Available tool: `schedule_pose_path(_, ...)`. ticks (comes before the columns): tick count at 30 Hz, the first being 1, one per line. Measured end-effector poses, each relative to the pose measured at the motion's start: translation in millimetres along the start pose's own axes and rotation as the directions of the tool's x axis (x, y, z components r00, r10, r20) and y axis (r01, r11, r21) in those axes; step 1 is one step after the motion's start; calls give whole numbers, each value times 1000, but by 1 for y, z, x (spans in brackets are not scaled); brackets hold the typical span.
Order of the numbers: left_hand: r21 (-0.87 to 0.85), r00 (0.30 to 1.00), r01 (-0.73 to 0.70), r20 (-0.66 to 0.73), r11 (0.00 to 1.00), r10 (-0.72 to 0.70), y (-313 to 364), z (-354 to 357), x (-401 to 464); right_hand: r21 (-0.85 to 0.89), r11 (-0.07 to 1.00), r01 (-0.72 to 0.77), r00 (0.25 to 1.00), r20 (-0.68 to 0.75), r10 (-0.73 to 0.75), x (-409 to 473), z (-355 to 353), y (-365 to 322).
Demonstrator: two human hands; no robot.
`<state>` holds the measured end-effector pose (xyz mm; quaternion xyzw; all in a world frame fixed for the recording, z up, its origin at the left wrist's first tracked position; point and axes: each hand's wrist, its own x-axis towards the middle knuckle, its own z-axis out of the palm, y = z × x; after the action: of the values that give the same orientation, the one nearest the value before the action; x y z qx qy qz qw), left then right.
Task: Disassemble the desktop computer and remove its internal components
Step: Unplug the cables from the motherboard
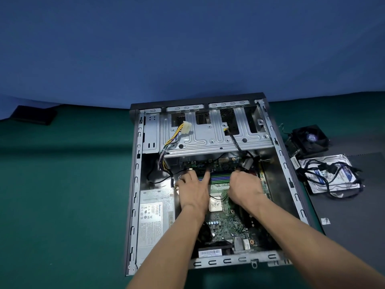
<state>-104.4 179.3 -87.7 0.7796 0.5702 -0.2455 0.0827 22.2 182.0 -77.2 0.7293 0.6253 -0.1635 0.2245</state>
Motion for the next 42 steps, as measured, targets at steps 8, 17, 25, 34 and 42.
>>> schedule_pose_path(8,363,992,67,74,929,-100,-5,-7,-5,12,998,69,968,-243,-64,5,-3,-13)
schedule_pose_path(17,543,986,-108,165,833,20,-6,1,-14,46,974,222,943,-264,-203,17,0,-27)
schedule_pose_path(25,149,988,24,150,989,-46,-10,-18,-10,139,960,241,924,-334,-184,1,-14,-9)
schedule_pose_path(34,-445,988,-52,-150,894,-17,-9,-42,-30,831,471,294,947,-319,-29,-65,-41,38)
schedule_pose_path(42,-510,893,-374,-424,775,152,56,-76,-43,951,84,298,909,-309,280,-106,-40,115)
